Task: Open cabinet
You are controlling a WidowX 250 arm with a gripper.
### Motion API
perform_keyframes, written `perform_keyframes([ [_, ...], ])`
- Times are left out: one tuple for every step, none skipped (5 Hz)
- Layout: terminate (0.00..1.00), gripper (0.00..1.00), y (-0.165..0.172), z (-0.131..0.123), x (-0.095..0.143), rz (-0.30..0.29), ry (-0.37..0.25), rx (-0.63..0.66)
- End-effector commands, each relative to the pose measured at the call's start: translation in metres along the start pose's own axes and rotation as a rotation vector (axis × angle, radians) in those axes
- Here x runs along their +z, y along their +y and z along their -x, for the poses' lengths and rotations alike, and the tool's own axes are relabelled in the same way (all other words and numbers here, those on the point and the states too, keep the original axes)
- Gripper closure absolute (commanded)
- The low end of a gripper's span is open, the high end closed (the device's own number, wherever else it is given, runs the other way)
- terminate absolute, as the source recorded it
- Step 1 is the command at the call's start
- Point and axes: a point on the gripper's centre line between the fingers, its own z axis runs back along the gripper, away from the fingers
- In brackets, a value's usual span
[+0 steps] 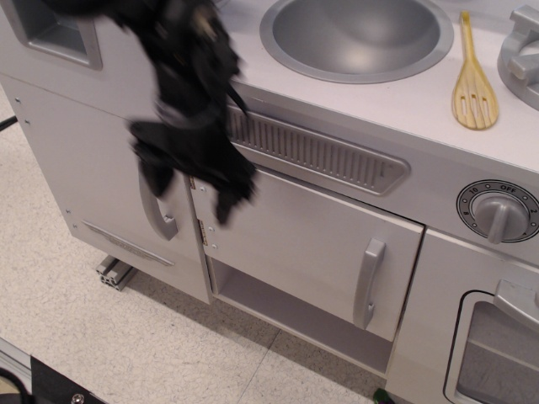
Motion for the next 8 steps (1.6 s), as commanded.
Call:
perform_keyframes([
  [0.0, 0.0, -0.065, -0.006, -0.024, 0.056, -0.138, -0.06],
  [0.0, 0.0, -0.093, -0.011, -0.025, 0.099, -0.147, -0.071],
  [0.0, 0.0, -0.117, -0.02, -0.027, 0.13, -0.176, -0.032],
  [0.0, 0.0, -0.127, -0.029, -0.032, 0.146, -0.19, -0.005],
  [0.0, 0.0, -0.135, -0.037, -0.04, 0.168, -0.215, 0.069],
  [0.0, 0.0, -0.136, -0.039, -0.048, 0.138, -0.24, 0.059],
  [0.0, 1.0, -0.135, -0.038, -0.05, 0.148, -0.251, 0.069],
  [0.0, 1.0, -0.136, -0.037, -0.048, 0.153, -0.265, 0.061],
])
